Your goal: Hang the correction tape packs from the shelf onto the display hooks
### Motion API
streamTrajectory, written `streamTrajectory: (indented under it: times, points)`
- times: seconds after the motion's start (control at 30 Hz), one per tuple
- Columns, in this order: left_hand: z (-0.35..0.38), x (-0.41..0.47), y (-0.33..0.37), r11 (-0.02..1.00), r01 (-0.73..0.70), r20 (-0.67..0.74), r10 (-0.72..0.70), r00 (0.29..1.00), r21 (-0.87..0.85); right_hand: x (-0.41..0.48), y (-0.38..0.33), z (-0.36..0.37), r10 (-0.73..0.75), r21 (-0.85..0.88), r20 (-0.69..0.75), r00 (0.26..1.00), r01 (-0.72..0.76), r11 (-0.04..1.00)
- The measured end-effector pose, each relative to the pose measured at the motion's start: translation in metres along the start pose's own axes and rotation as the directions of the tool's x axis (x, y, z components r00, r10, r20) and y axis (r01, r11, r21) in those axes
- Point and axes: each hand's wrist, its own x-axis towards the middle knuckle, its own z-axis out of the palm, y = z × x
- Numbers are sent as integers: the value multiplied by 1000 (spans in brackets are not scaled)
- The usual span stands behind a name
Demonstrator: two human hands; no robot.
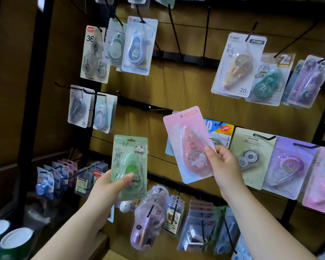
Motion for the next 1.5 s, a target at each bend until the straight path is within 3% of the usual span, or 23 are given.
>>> streamTrajectory:
  times: [0.6, 1.23, 1.4, 1.5]
  points:
    - [2, -3, 2, 1000, 10, -3, -10, 1000, 5, 1, -3, -5, 61, 13, -68, 996, -60, 998]
    - [-2, -5, 8, 999, -11, 21, 11, 1000, 45, 48, 16, 19, 160, -321, -107, 981, -186, 928]
    - [-1, -7, 10, 999, -19, 48, 17, 999, 40, 39, 20, 24, 199, -374, -34, 979, -197, 906]
    - [3, -8, 12, 999, -24, 71, 22, 997, 35, 25, 23, 26, 115, -461, -44, 992, -122, 879]
